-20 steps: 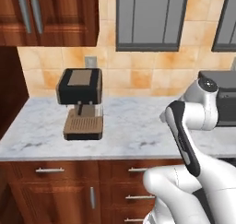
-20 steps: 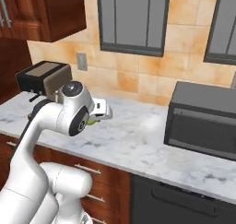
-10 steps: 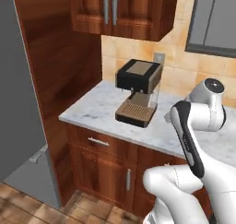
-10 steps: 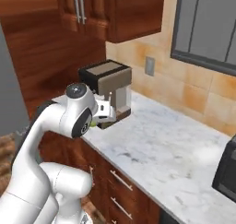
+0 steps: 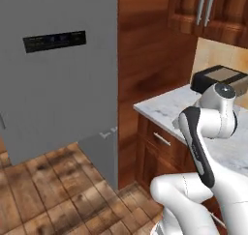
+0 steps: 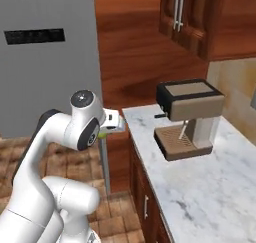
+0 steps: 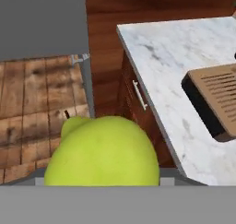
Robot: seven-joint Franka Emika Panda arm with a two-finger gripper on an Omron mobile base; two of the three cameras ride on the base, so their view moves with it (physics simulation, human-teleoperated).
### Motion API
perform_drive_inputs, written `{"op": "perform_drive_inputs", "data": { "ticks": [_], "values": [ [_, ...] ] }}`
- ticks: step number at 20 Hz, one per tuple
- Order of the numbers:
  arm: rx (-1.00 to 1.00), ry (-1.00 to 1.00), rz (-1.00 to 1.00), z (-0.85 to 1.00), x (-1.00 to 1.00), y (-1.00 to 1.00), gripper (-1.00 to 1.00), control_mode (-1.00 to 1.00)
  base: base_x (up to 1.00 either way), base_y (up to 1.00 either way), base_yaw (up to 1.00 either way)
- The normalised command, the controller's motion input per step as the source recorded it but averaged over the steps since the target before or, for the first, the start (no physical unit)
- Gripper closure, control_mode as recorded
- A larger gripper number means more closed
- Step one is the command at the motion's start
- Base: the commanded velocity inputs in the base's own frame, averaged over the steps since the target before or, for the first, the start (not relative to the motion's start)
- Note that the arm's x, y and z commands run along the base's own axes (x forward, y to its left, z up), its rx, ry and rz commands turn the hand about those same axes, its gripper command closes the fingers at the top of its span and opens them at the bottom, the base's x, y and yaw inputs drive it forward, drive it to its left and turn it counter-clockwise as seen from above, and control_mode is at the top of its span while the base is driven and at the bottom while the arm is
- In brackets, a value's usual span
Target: Place the pear in the correct fridge rack based on whether it is a fruit or vegetable. Finally, close the fridge door.
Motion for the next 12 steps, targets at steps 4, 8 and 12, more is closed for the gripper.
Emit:
{"op": "perform_drive_inputs", "data": {
  "ticks": [4, 8, 12],
  "values": [
    [0.0, 0.0, 0.0, 0.0, 0.0, 0.0, 1.0, 1.0, 0.07, 0.73, 0.51],
    [0.0, 0.0, 0.0, 0.0, 0.0, 0.0, 1.0, 1.0, 0.2, 1.0, 0.33],
    [0.0, 0.0, 0.0, 0.0, 0.0, 0.0, 1.0, 1.0, 0.3, 1.0, 0.23]
  ]
}}
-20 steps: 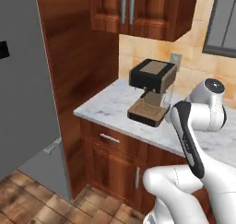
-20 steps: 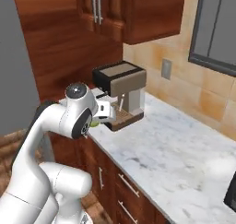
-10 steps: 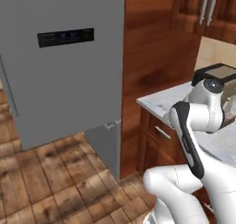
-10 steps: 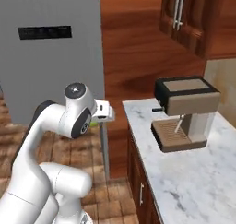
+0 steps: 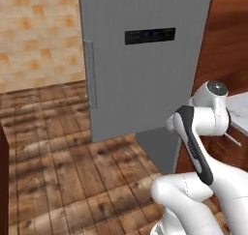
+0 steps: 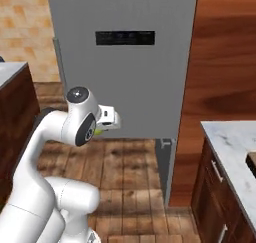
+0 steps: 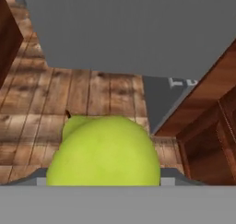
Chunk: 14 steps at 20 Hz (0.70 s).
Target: Place the pear in the correct fridge rack based on whether it is a fruit or vegetable. Finally, close the fridge door.
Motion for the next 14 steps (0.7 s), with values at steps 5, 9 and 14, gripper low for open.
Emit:
{"op": "perform_drive_inputs", "data": {
  "ticks": [5, 9, 14],
  "values": [
    [0.0, 0.0, 0.0, 0.0, 0.0, 0.0, 1.0, 1.0, 0.37, 1.0, 0.15],
    [0.0, 0.0, 0.0, 0.0, 0.0, 0.0, 1.0, 1.0, 0.47, 1.0, 0.08],
    [0.0, 0.0, 0.0, 0.0, 0.0, 0.0, 1.0, 1.0, 0.56, 1.0, 0.06]
  ]
}}
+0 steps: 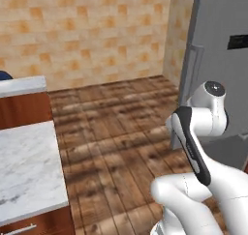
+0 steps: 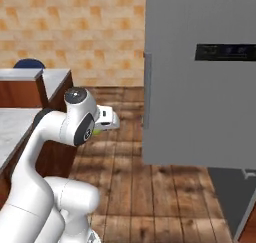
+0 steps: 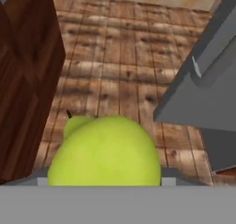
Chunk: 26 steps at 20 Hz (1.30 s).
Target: Place the pear in the correct fridge rack based on whether it is a fruit or vegetable. Finally, close the fridge door.
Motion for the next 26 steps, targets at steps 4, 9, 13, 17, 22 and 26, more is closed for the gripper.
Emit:
{"op": "perform_drive_inputs", "data": {
  "ticks": [4, 9, 13, 17, 22, 26],
  "values": [
    [0.0, 0.0, 0.0, 0.0, 0.0, 0.0, 1.0, 1.0, 0.51, 0.8, 0.03],
    [0.0, 0.0, 0.0, 0.0, 0.0, 0.0, 1.0, 1.0, 0.57, 0.17, 0.0],
    [0.0, 0.0, 0.0, 0.0, 0.0, 0.0, 1.0, 1.0, 0.71, 0.0, -0.02],
    [0.0, 0.0, 0.0, 0.0, 0.0, 0.0, 1.0, 1.0, 0.85, 0.0, -0.01],
    [0.0, 0.0, 0.0, 0.0, 0.0, 0.0, 1.0, 1.0, 0.99, 0.0, -0.03],
    [0.0, 0.0, 0.0, 0.0, 0.0, 0.0, 1.0, 1.0, 0.99, -0.01, -0.17]
  ]
}}
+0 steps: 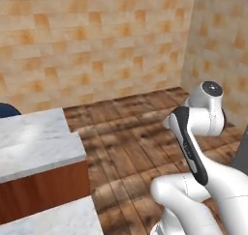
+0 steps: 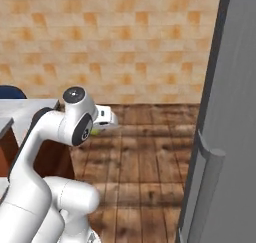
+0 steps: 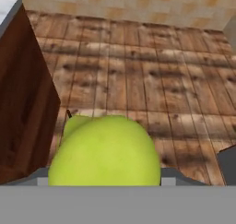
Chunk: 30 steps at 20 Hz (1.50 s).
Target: Place the pear in the correct fridge rack based on whether it is a fruit or vegetable. Finally, close the fridge door.
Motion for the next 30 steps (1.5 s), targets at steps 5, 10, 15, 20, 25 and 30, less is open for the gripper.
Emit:
{"op": "perform_drive_inputs", "data": {
  "ticks": [5, 10, 15, 20, 25, 30],
  "values": [
    [0.0, 0.0, 0.0, 0.0, 0.0, 0.0, 1.0, 1.0, 0.88, -0.06, -0.32],
    [0.0, 0.0, 0.0, 0.0, 0.0, 0.0, 1.0, 1.0, 0.79, -0.03, -0.48],
    [0.0, 0.0, 0.0, 0.0, 0.0, 0.0, 1.0, 1.0, 0.69, 0.0, -0.58],
    [0.0, 0.0, 0.0, 0.0, 0.0, 0.0, 1.0, 1.0, 0.58, 0.0, -0.64],
    [0.0, 0.0, 0.0, 0.0, 0.0, 0.0, 1.0, 1.0, 0.52, 0.0, -0.66],
    [0.0, 0.0, 0.0, 0.0, 0.0, 0.0, 1.0, 1.0, 0.54, 0.0, -0.65]
  ]
}}
